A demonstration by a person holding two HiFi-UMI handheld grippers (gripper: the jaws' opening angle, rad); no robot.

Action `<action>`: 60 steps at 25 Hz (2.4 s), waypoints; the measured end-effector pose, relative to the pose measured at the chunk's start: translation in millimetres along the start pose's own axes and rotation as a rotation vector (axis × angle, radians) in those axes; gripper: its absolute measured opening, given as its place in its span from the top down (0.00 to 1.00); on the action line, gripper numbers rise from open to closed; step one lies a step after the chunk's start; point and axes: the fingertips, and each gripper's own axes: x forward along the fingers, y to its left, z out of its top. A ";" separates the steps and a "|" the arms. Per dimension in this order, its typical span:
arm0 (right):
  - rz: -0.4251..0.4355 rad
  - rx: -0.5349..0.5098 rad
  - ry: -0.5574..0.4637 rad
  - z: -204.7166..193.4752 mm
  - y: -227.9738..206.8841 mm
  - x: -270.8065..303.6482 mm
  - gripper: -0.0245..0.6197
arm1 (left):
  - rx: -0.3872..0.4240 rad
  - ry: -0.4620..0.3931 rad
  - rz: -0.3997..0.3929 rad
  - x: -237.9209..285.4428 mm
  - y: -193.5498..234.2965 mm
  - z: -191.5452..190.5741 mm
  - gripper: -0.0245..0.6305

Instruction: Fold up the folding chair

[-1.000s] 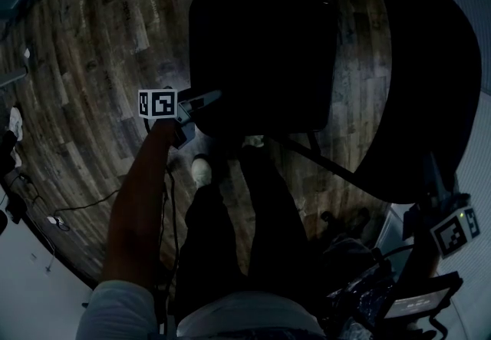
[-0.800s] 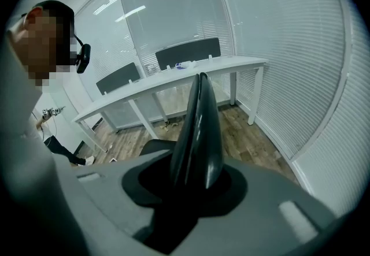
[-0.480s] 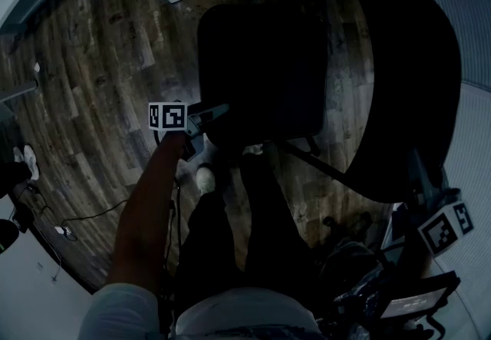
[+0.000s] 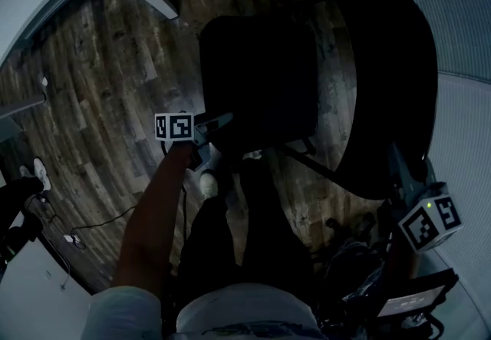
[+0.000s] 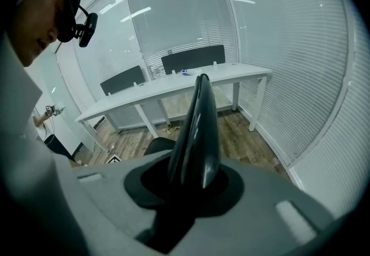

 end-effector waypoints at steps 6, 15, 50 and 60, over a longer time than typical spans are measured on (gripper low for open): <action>-0.006 -0.009 -0.001 3.1 1.3 -6.3 0.84 | 0.011 0.016 0.018 5.9 -22.7 -1.7 0.63; -0.013 -0.023 0.000 19.7 11.6 -10.8 0.84 | 0.009 0.046 0.040 11.5 -58.7 1.2 0.65; -0.056 -0.046 0.002 25.4 22.3 -31.9 0.84 | 0.038 0.112 0.200 77.7 -170.0 -18.0 0.71; -0.062 -0.042 -0.010 24.4 34.0 -40.5 0.84 | 0.051 0.117 0.234 91.0 -190.8 -25.9 0.72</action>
